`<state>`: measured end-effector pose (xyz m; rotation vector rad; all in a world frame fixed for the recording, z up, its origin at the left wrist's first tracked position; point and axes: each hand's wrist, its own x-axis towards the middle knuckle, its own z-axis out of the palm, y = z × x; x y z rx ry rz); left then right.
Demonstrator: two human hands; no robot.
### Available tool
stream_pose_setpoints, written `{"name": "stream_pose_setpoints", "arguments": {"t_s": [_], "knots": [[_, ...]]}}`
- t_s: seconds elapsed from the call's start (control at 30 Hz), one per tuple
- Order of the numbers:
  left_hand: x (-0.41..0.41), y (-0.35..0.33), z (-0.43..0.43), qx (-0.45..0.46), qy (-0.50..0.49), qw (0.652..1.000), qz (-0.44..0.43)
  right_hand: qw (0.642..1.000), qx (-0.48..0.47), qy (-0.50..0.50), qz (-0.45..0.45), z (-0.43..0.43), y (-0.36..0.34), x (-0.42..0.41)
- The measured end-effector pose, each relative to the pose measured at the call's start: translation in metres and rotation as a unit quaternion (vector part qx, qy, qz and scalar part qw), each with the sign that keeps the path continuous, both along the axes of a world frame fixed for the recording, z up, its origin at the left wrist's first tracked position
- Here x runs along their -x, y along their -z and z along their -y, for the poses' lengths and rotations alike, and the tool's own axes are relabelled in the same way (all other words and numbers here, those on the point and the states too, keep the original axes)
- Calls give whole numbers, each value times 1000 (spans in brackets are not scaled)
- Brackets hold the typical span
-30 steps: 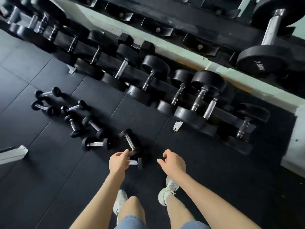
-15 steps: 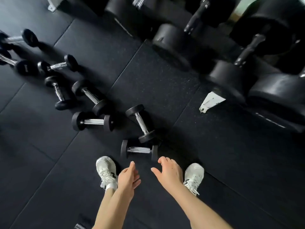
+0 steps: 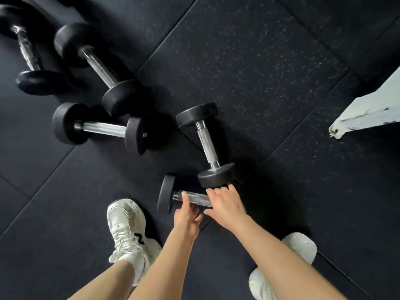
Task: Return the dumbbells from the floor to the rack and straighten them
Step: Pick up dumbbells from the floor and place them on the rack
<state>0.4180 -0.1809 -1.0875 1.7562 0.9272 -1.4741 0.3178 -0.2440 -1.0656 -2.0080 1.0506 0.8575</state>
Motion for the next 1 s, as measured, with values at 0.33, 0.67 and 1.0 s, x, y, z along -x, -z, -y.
{"name": "stream_pose_setpoints", "arguments": {"t_s": [0.33,0.67,1.0], "knots": [[8,34,3,-24,-175,984,29,997,-11,-57,-53,-7,42,0],[27,-36,-30,-45,-75,996,34,997,-10,-6,-74,-47,-33,26],[70,-231,-18,-8,-2,999,52,991,-24,111,-67,-51,-237,73]]}}
